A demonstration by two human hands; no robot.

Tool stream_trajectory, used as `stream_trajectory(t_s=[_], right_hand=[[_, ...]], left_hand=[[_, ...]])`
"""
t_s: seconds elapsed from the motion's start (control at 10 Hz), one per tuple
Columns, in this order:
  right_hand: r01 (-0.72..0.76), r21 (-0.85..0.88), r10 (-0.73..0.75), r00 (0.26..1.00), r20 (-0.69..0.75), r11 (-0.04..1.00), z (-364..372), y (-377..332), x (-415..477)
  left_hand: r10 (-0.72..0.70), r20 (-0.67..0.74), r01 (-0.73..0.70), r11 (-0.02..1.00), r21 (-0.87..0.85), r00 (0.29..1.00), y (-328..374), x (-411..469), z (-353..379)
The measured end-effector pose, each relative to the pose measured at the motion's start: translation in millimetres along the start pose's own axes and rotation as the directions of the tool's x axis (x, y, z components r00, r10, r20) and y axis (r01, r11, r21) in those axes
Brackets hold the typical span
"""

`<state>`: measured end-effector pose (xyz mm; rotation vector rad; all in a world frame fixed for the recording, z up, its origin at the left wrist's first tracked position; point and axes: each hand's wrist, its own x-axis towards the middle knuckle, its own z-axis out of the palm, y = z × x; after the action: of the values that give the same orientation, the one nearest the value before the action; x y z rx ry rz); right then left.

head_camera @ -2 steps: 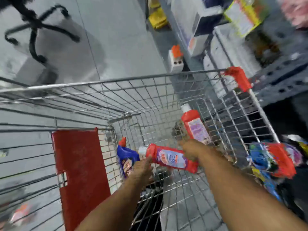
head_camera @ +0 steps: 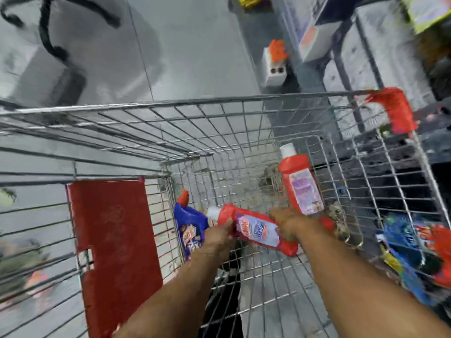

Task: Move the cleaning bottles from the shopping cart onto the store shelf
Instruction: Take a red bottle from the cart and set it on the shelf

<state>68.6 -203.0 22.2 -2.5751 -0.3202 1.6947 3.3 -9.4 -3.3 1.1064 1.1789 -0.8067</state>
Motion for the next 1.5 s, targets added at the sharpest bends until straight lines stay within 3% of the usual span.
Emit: stream_trajectory(t_s=[0.1,0.2,0.3,0.4,0.6,0.7,0.9,1.0,1.1,1.2,1.3,1.4,1.5], right_hand=[[0.021,-0.012,-0.021,0.999,0.041,1.0,-4,1,6],[0.038,0.074,-0.046,0.993,0.109,0.997,-13,-4,3],[0.031,0.228,-0.056,0.993,0.104,0.973,-15,0,-11],[0.104,0.377,-0.12,0.993,0.02,0.92,-24,9,-39],[0.262,0.636,-0.158,0.963,-0.216,0.726,-53,22,-124],[0.41,0.668,-0.189,0.905,-0.38,0.621,-60,18,-181],[0.701,0.613,-0.176,0.698,-0.694,0.365,-32,3,-303],[0.787,0.53,-0.132,0.59,-0.797,0.316,4,9,-361],[0.83,0.48,0.053,0.486,-0.872,0.285,70,34,-402],[0.853,0.453,0.279,0.384,-0.88,0.258,147,63,-430],[0.84,0.437,0.491,0.247,-0.835,0.322,233,94,-469],[0.812,0.455,0.711,0.072,-0.699,0.365,310,128,-507],[0.807,0.46,0.834,-0.07,-0.548,0.37,377,161,-532]], left_hand=[[0.186,-0.009,-0.164,0.885,0.436,0.983,-5,3,-6],[0.143,-0.035,-0.135,0.977,0.166,0.989,-5,-5,-2],[0.129,0.003,-0.129,0.992,0.015,0.992,3,-15,-1],[0.215,0.055,-0.213,0.976,-0.047,0.975,30,-48,2],[0.54,0.201,-0.569,0.812,0.132,0.817,91,-152,18],[0.691,0.277,-0.731,0.679,0.069,0.668,105,-223,26],[0.853,0.39,-0.931,0.365,0.029,0.346,96,-361,37],[0.828,0.504,-0.961,0.278,0.013,0.246,65,-411,57],[0.752,0.64,-0.977,0.211,-0.006,0.159,11,-446,92],[0.634,0.772,-0.99,0.129,-0.052,0.042,-55,-472,134],[0.456,0.886,-0.981,0.113,-0.156,-0.088,-127,-495,189],[0.281,0.94,-0.952,0.177,-0.248,-0.193,-198,-512,248],[0.151,0.962,-0.942,0.213,-0.258,-0.229,-268,-525,301]])
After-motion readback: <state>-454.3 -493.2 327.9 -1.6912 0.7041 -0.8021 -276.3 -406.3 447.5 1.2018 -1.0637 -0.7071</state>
